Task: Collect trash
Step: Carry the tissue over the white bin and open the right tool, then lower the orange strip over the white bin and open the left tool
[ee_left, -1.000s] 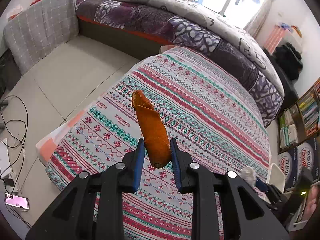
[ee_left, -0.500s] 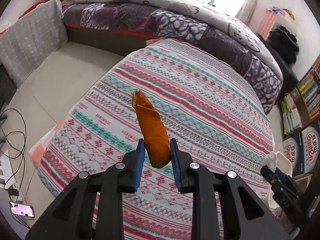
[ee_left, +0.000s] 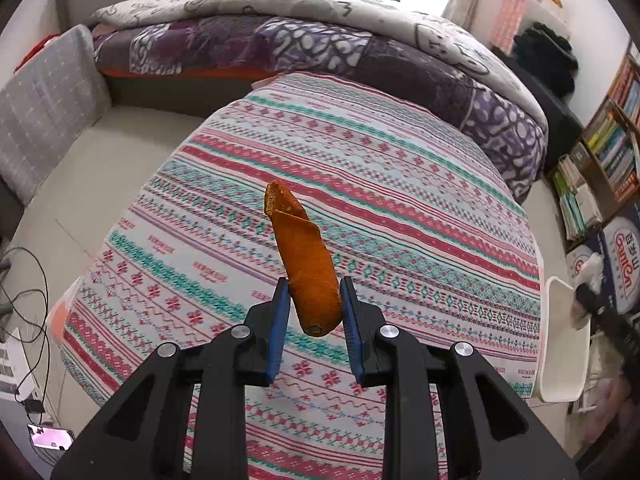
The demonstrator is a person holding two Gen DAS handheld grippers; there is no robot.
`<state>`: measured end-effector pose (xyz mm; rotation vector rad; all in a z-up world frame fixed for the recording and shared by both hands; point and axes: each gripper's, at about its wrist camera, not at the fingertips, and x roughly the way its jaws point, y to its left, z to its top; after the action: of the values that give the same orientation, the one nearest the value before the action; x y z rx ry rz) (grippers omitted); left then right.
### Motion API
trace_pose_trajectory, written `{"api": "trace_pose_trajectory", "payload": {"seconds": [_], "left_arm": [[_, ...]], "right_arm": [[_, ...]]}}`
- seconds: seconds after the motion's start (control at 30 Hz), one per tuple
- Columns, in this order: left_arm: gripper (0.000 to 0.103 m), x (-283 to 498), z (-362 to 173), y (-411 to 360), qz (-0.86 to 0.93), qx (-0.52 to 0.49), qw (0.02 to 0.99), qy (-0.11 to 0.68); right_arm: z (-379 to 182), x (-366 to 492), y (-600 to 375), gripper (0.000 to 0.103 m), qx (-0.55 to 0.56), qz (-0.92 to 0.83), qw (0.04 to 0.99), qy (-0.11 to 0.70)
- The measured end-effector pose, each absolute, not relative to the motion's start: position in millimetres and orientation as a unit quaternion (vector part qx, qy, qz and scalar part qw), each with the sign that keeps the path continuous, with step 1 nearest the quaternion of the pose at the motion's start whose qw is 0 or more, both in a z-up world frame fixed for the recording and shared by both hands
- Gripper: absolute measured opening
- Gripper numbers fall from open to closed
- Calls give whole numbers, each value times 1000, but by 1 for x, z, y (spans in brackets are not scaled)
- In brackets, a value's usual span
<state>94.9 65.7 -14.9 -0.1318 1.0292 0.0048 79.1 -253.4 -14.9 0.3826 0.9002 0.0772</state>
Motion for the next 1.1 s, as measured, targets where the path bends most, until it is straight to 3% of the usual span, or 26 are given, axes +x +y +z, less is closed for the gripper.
{"api": "trace_pose_trajectory", "payload": {"seconds": [0.47,0.53,0.6,0.87,1.1], "left_arm": [[26,97,-24,-1,-37,-20,869,492],[26,97,-25,-13,-45,-14,869,492],[26,96,-27,-25,-54,-8,869,491],[26,91,-31,-74,-102,1,864,493],[26,80,-27,-142,-188,0,855,484]], "right_arm": [[-11,52,-377,53,251,-112,873,402],[-15,47,-392,58,258,-139,866,406],[-19,44,-406,80,263,-161,857,412],[-17,28,-431,90,279,-179,856,397],[-10,16,-441,92,268,-191,863,383]]}}
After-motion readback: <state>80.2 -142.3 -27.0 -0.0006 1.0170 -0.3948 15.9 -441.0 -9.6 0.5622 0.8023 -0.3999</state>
